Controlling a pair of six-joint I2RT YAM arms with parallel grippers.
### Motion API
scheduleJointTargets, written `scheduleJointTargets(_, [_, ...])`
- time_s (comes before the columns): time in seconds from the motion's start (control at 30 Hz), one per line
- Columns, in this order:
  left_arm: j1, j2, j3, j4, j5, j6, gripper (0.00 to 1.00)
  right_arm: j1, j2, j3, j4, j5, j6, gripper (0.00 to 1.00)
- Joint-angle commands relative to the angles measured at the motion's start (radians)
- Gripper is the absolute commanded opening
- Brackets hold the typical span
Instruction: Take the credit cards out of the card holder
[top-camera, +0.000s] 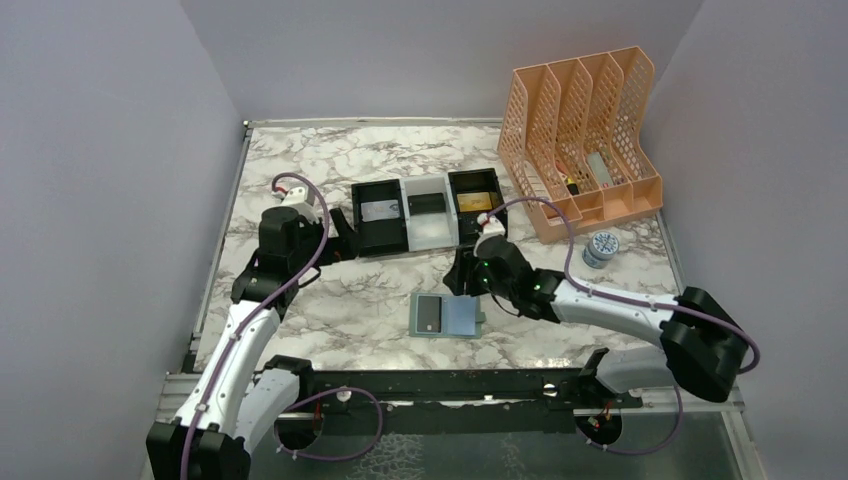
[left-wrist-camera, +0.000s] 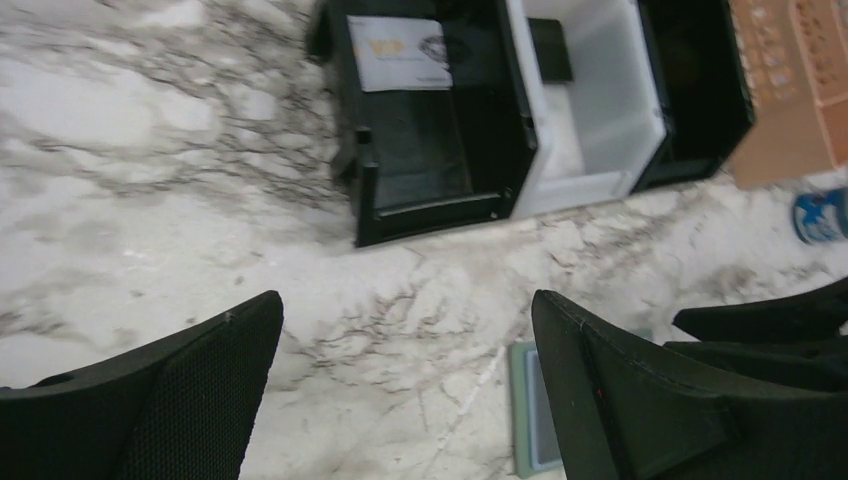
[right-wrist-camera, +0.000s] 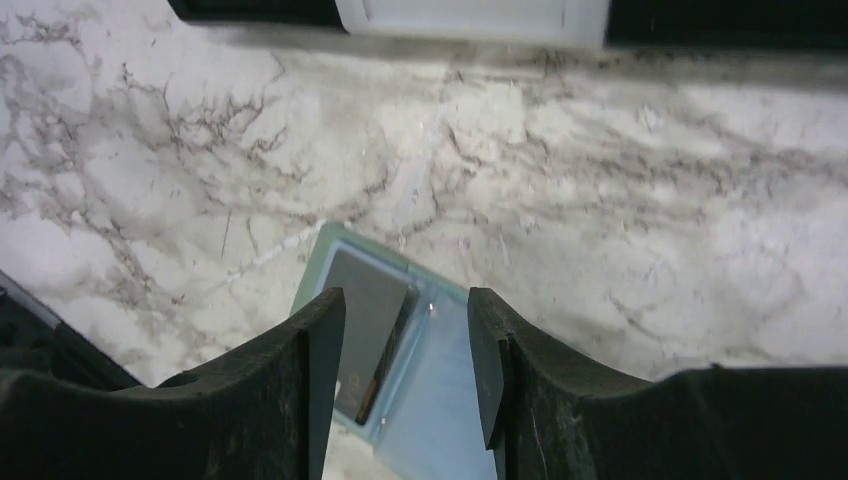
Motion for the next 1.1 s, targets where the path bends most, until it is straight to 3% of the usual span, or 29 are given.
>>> scheduleJointTargets(0.0, [-0.004, 0.059, -0.036, 0.098, 0.339, -0.061, 0.96, 0.004, -0.124, -0.122, 0.032, -0.109, 0.18, 0.5])
scheduleJointTargets(0.17, [-0.095, 0.083, -0.068, 0.105, 0.383, -0.062, 0.95, 0.004, -0.171, -0.204, 0.104, -0.198, 0.169, 0.5])
scheduleJointTargets(0.5, [-0.383, 0.195, -0.096, 0.127, 0.218, -0.131, 0.88, 0.003, -0.152, -0.217, 0.236, -0.267, 0.194, 0.5])
scheduleJointTargets(1.07, [-0.485, 0.318, -0.162, 0.238, 0.199, -0.193, 0.69, 0.004, 0.071, -0.206, 0.277, -0.409, 0.36, 0.33])
